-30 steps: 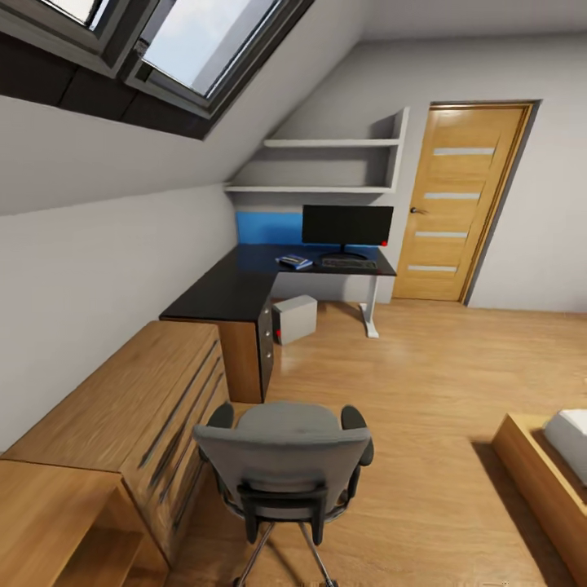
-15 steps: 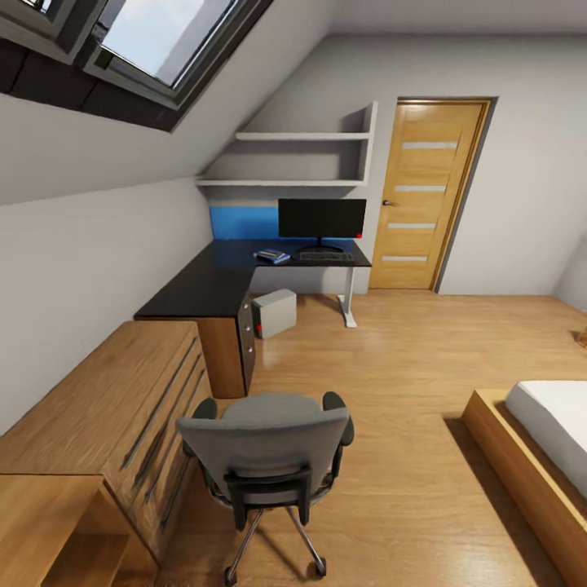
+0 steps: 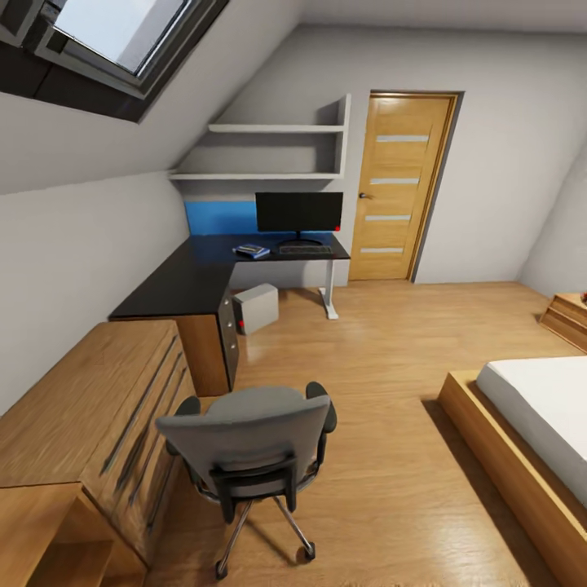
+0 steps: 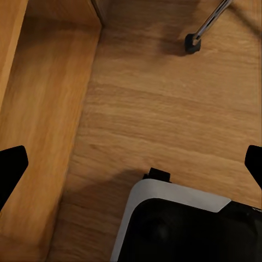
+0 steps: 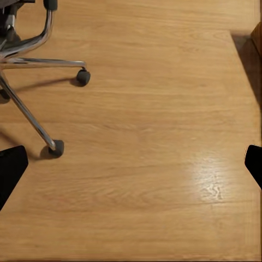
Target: In the bedroom, organize the workspace by keeping the computer under the desk, ensuring the monitor is on the desk, placing the keyboard on the desk next to the monitor, placing the mouse on the desk next to the keyboard, moving the folder from the swivel chair onto the desk next to the mouse, stacking the notebook on top of the folder with the pen on top of the notebook, and positioning the swivel chair next to the desk.
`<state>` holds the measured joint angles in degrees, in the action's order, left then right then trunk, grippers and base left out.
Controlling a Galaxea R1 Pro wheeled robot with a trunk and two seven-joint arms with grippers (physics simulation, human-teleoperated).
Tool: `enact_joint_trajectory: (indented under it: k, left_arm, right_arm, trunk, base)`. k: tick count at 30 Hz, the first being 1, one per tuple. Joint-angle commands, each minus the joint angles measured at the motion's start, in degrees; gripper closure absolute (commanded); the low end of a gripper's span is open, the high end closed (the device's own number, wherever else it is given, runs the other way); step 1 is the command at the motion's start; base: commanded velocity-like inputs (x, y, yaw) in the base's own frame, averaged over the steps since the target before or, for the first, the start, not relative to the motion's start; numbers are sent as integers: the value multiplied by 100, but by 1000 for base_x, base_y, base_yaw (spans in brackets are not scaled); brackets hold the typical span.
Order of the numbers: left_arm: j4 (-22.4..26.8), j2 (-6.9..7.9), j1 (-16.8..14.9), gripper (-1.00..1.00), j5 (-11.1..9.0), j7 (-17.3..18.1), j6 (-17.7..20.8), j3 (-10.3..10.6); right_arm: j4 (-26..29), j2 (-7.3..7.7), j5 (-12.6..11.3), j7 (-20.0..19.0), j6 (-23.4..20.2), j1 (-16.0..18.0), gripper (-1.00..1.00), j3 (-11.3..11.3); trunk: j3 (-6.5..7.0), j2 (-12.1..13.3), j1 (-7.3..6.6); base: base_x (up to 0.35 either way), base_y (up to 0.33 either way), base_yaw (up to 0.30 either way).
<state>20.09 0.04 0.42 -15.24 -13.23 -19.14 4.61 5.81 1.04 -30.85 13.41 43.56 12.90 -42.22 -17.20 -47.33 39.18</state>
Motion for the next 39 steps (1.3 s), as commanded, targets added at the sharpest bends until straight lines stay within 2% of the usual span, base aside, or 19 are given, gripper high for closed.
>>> enact_joint_trajectory:
  k: [1, 16, 26, 35, 39]
  left_arm:
    - [11, 4, 2, -100, -50, -37, -10, 49]
    - [11, 4, 2, -100, -52, -37, -10, 49]
    - [10, 4, 2, -100, -54, -39, -10, 49]
    - [12, 4, 2, -100, -52, -36, -10, 49]
    - [11, 4, 2, -100, -56, -38, -10, 49]
  right_arm:
    - [4, 2, -9, 48, 3, 2, -100, -49]
    - [-6, -8, -19, 46, 8, 2, -100, -55]
    - [-21, -37, 0, 39, 20, 2, -100, -105]
    - [-30, -20, -25, 70, 10, 2, -100, -49]
    - [-39, -16, -113, 88, -5, 2, -100, -8]
  trunk:
    - [-14, -6, 0]
    - [-133, -6, 0]
    - [-147, -6, 0]
    - [-148, -6, 0]
    - [-148, -6, 0]
  base:
    - [-118, 106, -176]
    - [-25, 23, -148]
    - [0, 0, -22]
    - [-9, 8, -1]
    - [-150, 140, 0]
